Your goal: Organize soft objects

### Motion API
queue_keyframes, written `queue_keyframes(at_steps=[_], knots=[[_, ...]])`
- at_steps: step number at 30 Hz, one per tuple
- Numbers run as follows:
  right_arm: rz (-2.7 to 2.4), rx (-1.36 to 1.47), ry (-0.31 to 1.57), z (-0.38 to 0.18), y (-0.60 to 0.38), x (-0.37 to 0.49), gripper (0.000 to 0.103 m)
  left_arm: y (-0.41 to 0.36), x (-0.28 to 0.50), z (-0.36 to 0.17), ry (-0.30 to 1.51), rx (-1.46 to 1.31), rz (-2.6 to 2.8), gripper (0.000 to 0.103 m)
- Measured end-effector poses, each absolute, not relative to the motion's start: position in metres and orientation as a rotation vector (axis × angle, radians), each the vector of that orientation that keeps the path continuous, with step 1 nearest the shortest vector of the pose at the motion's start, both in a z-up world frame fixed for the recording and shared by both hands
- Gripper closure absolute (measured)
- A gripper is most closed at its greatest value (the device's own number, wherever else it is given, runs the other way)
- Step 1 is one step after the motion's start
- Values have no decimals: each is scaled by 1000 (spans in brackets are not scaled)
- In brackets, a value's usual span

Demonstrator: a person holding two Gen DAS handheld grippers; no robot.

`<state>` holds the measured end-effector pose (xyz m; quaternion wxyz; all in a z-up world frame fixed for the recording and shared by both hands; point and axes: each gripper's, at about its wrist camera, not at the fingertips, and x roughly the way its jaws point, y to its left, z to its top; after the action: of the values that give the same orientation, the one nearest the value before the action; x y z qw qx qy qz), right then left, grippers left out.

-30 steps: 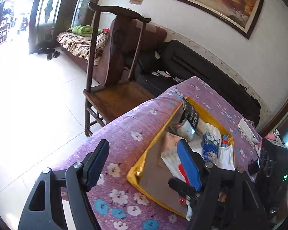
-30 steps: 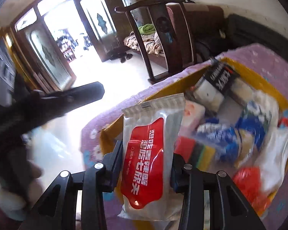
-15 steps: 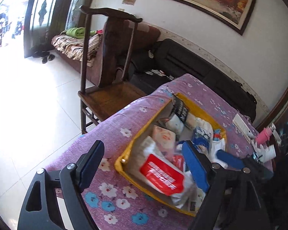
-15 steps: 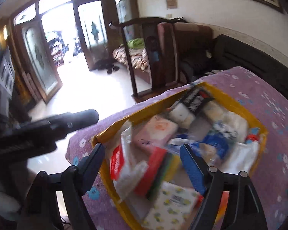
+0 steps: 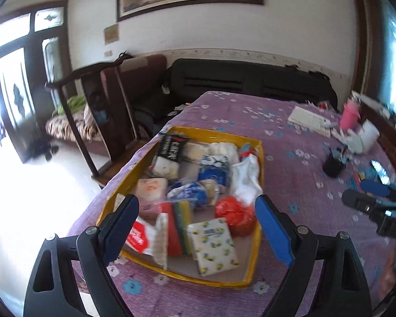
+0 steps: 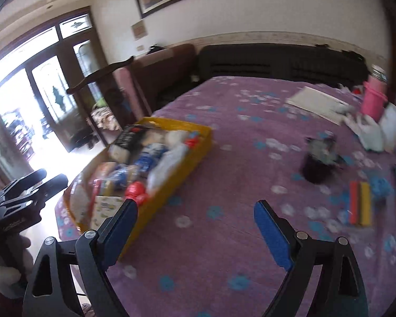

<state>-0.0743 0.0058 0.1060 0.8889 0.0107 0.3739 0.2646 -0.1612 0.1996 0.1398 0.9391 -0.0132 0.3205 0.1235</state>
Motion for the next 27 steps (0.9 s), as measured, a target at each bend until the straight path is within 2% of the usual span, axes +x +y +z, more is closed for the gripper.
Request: queue_keyframes(at_steps=[9,19,23,27], knots=[[419,80,729,123,-83,-104,10,121,-160,147,670,123,186,14],[313,141,688,135,-145,-123,10,94,-167,154,662,192,157,14],[251,152,656,152,-172,-130,10,106,-172,178,630,59,37,14],[176,158,592,194,-211,-147,10,138,-184,234,534,-167,-167,14]])
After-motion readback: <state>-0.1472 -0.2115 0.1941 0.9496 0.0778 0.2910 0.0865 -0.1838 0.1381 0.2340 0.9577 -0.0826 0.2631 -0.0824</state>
